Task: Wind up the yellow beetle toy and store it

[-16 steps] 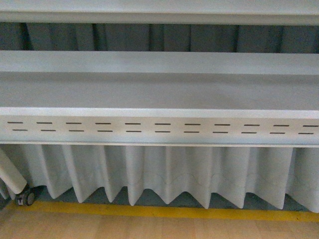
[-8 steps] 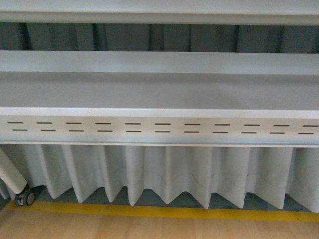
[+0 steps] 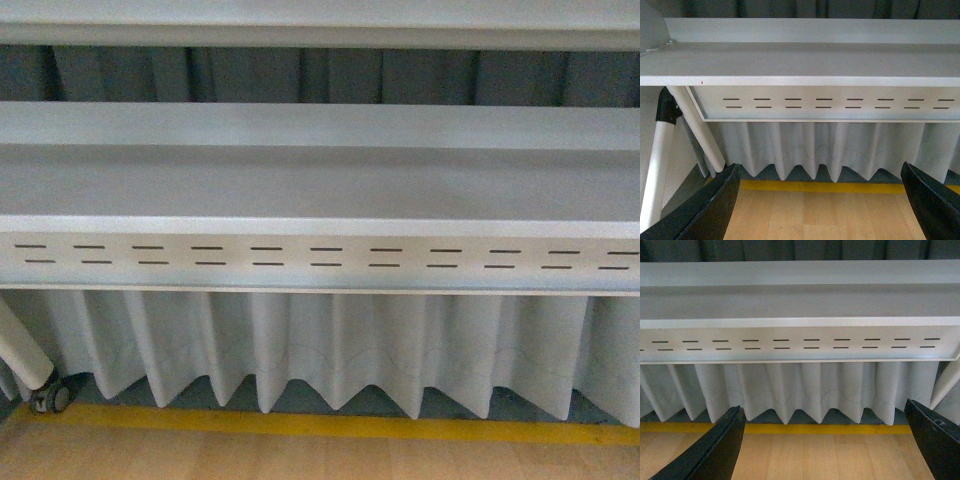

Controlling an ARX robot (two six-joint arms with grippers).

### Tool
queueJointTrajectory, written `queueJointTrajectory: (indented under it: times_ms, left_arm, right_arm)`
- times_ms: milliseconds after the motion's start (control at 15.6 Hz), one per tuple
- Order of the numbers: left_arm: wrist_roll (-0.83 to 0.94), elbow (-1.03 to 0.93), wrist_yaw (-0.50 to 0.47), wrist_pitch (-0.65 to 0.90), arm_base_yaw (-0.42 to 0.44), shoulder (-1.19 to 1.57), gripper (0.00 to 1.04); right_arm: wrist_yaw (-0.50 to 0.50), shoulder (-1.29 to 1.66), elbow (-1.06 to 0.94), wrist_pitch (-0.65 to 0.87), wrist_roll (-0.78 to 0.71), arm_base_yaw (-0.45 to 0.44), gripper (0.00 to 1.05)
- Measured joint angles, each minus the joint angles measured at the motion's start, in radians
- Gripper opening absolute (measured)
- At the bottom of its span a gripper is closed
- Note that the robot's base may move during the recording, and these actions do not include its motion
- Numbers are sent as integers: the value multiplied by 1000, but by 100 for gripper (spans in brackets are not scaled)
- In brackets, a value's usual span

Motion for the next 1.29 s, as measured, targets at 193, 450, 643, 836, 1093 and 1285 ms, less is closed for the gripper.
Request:
queueJointTrajectory:
  times_ms: [193, 450, 643, 836, 1093, 1285]
  left_arm:
    - [0, 0, 0, 0, 0, 0, 98]
    - [0, 0, 0, -2, 0, 0, 98]
    - [0, 0, 2, -4, 0, 0, 98]
    - [-1, 0, 0, -2, 0, 0, 98]
    - [-2, 0, 0, 0, 0, 0, 98]
    - [-2, 0, 0, 0, 0, 0, 98]
  right_arm:
    - [0, 0, 0, 0, 0, 0, 98]
    - [0, 0, 0, -2, 0, 0, 98]
    - [0, -1, 0, -3, 0, 0, 98]
    - [1, -1, 0, -1, 0, 0, 98]
    - [0, 0, 0, 0, 0, 0, 98]
    - [0, 0, 0, 0, 0, 0, 98]
